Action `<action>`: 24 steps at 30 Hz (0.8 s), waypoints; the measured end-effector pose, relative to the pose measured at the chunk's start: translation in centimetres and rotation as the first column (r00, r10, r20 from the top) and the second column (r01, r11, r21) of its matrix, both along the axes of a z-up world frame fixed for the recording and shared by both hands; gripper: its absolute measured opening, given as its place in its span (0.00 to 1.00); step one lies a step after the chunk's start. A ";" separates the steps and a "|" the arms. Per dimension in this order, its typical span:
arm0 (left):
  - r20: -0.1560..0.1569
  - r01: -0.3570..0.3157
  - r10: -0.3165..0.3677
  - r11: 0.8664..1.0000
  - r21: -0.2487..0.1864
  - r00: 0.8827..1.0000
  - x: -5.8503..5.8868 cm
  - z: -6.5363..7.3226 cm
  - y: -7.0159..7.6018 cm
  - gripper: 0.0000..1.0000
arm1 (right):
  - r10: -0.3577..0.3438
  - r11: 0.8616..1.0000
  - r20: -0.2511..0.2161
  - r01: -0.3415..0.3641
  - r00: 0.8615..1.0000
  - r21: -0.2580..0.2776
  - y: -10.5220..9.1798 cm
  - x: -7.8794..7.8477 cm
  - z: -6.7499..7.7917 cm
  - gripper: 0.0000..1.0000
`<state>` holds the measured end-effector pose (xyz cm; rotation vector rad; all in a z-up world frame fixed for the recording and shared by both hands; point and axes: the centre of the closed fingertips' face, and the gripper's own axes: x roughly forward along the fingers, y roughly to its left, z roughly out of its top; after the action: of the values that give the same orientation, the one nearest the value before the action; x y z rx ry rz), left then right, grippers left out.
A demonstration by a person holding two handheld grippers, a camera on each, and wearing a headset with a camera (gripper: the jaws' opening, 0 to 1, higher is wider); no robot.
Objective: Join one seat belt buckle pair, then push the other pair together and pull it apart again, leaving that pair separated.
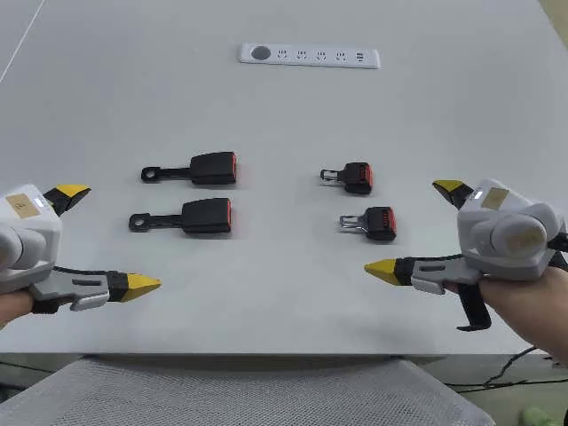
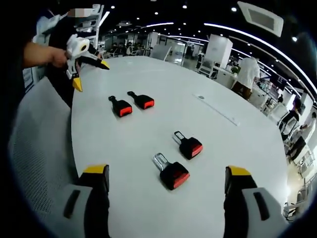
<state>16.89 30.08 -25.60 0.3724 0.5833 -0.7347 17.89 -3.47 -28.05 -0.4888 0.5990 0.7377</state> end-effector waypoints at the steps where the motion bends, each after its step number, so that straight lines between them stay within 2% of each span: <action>1: -0.001 -0.002 0.002 1.000 0.001 1.000 -0.1 0.0 0.1 1.00 | -0.001 1.000 -0.002 0.001 1.000 0.003 0.1 -0.1 -0.1 0.99; 11: -0.001 -0.016 0.016 1.000 -0.002 1.000 -0.5 0.0 0.2 1.00 | 0.000 1.000 0.002 0.000 1.000 0.014 0.8 -0.5 0.0 0.99; 16: -0.001 0.000 0.000 1.000 0.000 1.000 -0.6 0.1 0.0 1.00 | -0.006 1.000 0.014 0.005 1.000 0.021 0.9 -0.5 0.4 0.98; 24: 0.011 0.000 0.000 1.000 -0.001 1.000 0.0 0.3 -0.2 1.00 | -0.002 1.000 0.039 0.001 0.999 0.010 0.5 -0.1 1.1 0.99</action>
<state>16.88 29.90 -25.28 0.3751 0.5725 -0.7328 17.76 -2.96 -26.98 -0.4926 0.5595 0.7281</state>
